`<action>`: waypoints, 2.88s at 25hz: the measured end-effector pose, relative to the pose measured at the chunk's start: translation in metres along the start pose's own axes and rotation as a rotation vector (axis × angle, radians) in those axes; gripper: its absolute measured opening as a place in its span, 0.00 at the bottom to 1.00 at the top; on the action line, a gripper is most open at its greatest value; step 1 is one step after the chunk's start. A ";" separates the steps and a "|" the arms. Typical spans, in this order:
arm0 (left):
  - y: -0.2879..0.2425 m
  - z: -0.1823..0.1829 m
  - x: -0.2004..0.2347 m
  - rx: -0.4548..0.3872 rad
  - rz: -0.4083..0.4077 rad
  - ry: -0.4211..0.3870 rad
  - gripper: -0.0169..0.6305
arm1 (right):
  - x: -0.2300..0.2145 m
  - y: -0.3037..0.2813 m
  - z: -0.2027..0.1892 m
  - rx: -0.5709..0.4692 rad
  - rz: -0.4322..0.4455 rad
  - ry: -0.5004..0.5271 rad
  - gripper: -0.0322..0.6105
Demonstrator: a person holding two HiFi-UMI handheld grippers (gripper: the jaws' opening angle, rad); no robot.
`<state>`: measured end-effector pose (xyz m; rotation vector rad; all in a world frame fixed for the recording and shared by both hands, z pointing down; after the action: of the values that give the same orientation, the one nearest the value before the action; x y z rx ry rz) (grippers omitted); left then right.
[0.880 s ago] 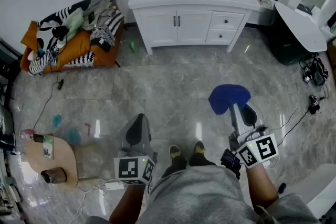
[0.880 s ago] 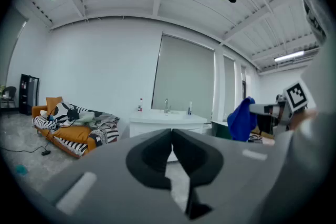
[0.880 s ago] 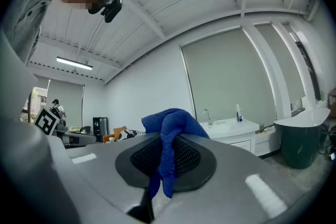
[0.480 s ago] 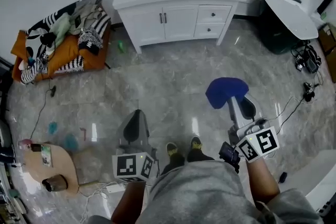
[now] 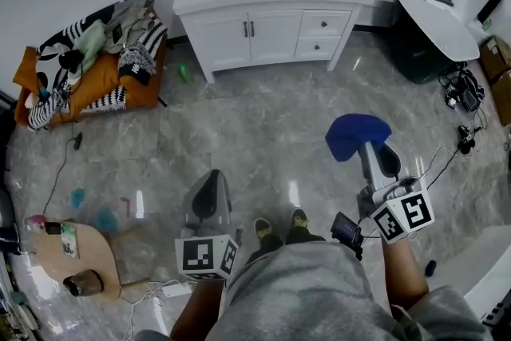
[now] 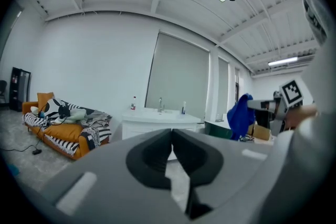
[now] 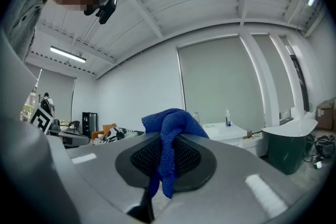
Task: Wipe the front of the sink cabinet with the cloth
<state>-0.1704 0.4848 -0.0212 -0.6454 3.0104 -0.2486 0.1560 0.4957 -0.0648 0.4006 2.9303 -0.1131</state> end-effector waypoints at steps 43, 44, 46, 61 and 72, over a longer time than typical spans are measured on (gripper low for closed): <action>-0.183 0.009 0.076 0.019 0.011 -0.048 0.05 | -0.041 -0.200 -0.025 0.028 0.101 -0.041 0.10; -0.191 0.009 0.076 0.027 0.012 -0.047 0.05 | -0.046 -0.207 -0.026 0.037 0.102 -0.043 0.10; -0.208 0.010 0.076 0.043 0.012 -0.044 0.05 | -0.056 -0.222 -0.026 0.054 0.105 -0.049 0.10; -0.327 0.039 0.076 0.102 0.035 -0.037 0.05 | -0.134 -0.333 -0.014 0.100 0.151 -0.104 0.10; -0.393 0.053 0.067 0.119 0.072 -0.045 0.05 | -0.185 -0.383 -0.008 0.118 0.181 -0.133 0.10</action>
<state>-0.0684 0.0962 -0.0087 -0.5241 2.9414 -0.4005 0.2255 0.0807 -0.0022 0.6471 2.7499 -0.2768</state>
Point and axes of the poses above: the fingertips, and each gripper's own axes: y backward along the fingers, x to its left, z out of its top, the point moved 6 cm from there along y, backward along the fingers, and after that the axes turned 7 degrees about -y, right-handed, at the moved point
